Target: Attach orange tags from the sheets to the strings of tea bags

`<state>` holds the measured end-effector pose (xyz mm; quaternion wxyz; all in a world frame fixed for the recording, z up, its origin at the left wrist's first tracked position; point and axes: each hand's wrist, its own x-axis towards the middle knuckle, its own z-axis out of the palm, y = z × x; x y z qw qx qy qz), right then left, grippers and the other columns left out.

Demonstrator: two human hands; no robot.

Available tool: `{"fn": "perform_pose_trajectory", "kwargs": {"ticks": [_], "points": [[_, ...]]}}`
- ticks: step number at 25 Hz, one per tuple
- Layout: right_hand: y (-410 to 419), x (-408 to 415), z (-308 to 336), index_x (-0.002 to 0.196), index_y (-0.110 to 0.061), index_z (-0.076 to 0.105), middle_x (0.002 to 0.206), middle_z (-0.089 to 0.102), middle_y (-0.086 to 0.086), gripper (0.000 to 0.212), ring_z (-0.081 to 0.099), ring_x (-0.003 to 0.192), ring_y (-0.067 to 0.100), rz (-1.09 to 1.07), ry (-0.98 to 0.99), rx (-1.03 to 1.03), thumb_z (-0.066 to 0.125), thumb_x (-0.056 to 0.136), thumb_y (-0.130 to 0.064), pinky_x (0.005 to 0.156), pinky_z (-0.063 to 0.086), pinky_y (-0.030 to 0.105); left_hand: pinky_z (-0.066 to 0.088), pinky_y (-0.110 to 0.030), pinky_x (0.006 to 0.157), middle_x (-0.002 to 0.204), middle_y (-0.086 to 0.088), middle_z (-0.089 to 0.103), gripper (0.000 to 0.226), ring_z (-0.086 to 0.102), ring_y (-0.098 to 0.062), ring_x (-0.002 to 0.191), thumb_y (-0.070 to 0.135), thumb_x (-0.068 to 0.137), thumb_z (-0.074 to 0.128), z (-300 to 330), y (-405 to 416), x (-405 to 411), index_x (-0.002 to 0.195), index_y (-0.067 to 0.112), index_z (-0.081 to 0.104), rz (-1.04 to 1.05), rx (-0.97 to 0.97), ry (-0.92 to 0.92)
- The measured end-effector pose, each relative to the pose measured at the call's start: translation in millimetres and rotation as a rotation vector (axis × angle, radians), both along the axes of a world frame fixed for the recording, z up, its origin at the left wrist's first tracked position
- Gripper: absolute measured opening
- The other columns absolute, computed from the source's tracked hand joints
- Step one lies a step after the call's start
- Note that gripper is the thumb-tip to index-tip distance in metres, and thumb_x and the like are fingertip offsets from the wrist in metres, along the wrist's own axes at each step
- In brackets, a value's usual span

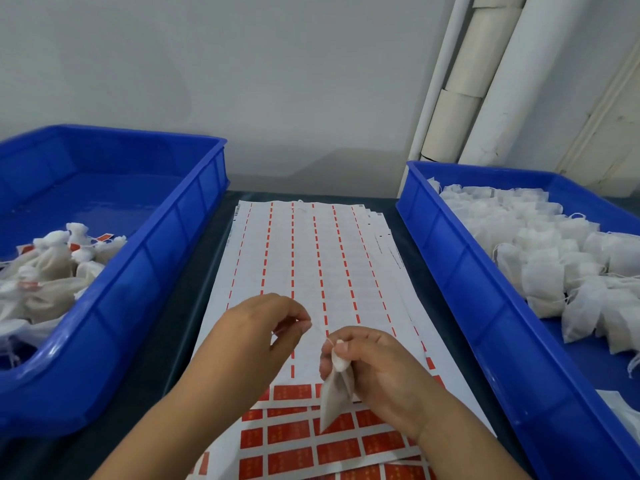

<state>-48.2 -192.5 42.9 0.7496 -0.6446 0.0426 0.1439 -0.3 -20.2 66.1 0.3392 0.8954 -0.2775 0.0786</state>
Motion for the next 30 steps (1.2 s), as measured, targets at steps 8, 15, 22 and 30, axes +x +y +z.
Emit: {"fn": "perform_pose_trajectory", "kwargs": {"ticks": [8,15,22,30], "points": [[4,-1,0,0.078,-0.026,0.077,0.075,0.072,-0.003,0.035,0.066,0.072,0.002,-0.004,-0.006,-0.066,0.05,0.093,-0.011,0.069,0.05,0.017,0.039,0.003,0.064,0.075,0.032,0.05,0.017,0.054,0.007,0.075,0.033,0.085,0.06,5,5,-4,0.081,0.047,0.051,0.008,-0.076,0.049],[5,-7,-1,0.124,-0.046,0.039,0.094,0.072,-0.013,0.052,0.065,0.096,0.006,-0.007,-0.326,-0.354,0.06,0.09,-0.013,0.081,0.045,0.006,0.046,-0.003,0.062,0.072,0.023,0.062,0.018,0.057,0.01,0.078,0.028,0.081,0.065,-1,11,-10,0.074,0.043,0.058,0.034,-0.242,0.227],[1,-6,-12,0.117,-0.043,0.048,0.096,0.069,-0.016,0.063,0.064,0.099,0.004,-0.086,-0.353,-0.367,0.075,0.075,-0.003,0.082,0.051,0.014,0.049,-0.008,0.057,0.069,0.019,0.068,0.013,0.065,-0.002,0.067,0.02,0.08,0.066,-3,12,-6,0.077,0.033,0.064,0.104,-0.466,0.402],[4,-4,-18,0.109,-0.043,0.052,0.094,0.063,-0.018,0.06,0.064,0.094,0.006,-0.264,-0.481,-0.426,0.078,0.071,-0.004,0.079,0.052,0.014,0.049,-0.01,0.06,0.072,0.018,0.069,0.017,0.065,0.0,0.07,0.016,0.082,0.066,-11,10,-4,0.078,0.032,0.065,0.164,-0.513,0.516]]}}
